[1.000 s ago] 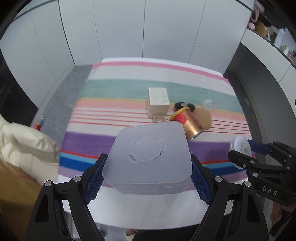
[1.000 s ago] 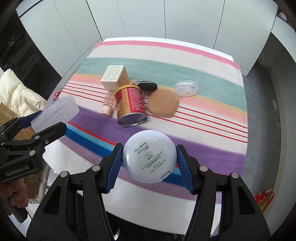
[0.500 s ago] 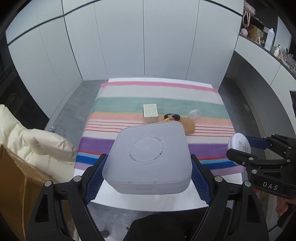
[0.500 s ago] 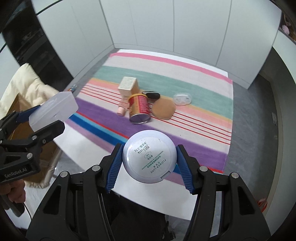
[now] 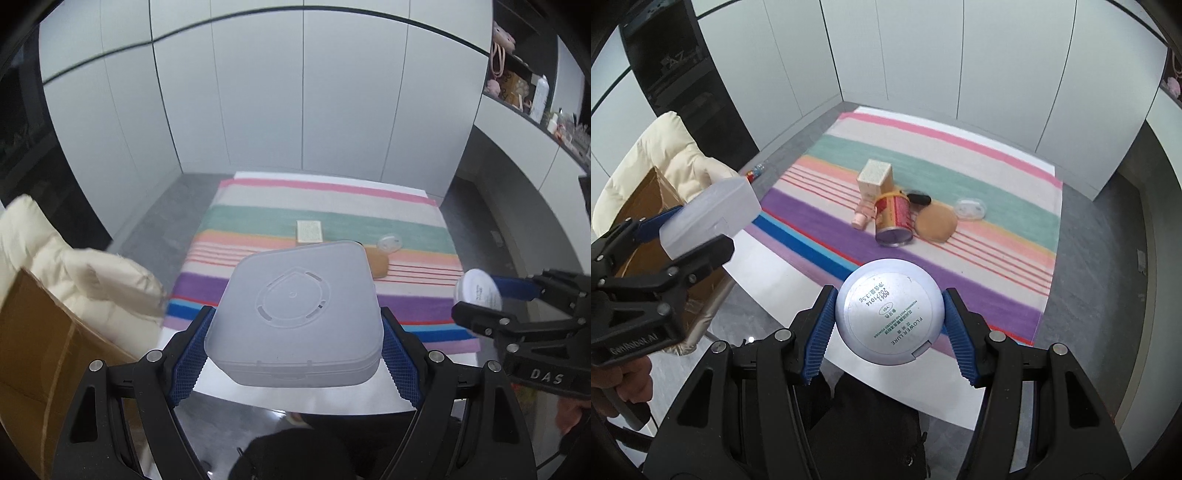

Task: Organize objects
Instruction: 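Carry the container with left tool while right tool carries the compact toward the cardboard box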

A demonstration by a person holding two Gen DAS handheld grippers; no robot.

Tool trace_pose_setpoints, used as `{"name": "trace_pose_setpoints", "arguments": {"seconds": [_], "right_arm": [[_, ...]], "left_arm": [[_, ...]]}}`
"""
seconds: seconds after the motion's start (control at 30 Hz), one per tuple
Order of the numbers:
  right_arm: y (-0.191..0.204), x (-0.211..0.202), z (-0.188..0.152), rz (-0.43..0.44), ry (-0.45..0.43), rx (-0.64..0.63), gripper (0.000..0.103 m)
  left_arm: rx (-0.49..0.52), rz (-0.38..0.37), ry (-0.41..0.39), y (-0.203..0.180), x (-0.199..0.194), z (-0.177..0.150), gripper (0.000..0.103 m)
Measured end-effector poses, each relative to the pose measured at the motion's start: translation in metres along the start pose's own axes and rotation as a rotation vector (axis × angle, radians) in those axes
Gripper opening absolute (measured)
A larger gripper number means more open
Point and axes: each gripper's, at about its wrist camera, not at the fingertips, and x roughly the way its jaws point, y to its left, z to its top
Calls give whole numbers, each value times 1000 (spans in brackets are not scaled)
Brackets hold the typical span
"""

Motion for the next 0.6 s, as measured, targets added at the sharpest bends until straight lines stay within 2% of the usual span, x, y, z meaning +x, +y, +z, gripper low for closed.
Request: {"name": "trace_pose_setpoints", "arguments": {"seconds": [0.07,0.37,0.6], "right_arm": [[2,-3,1,-6,-10,-2,60],[12,-15,9,-23,-80,-1,60],[35,-12,17,-10,-103,-33,60]], "left_arm": [[2,16,-18,1,-5,0,85],[-34,-5,-53,14,-21,0,85],[-104,43,-88,39,-28,4,85]]}}
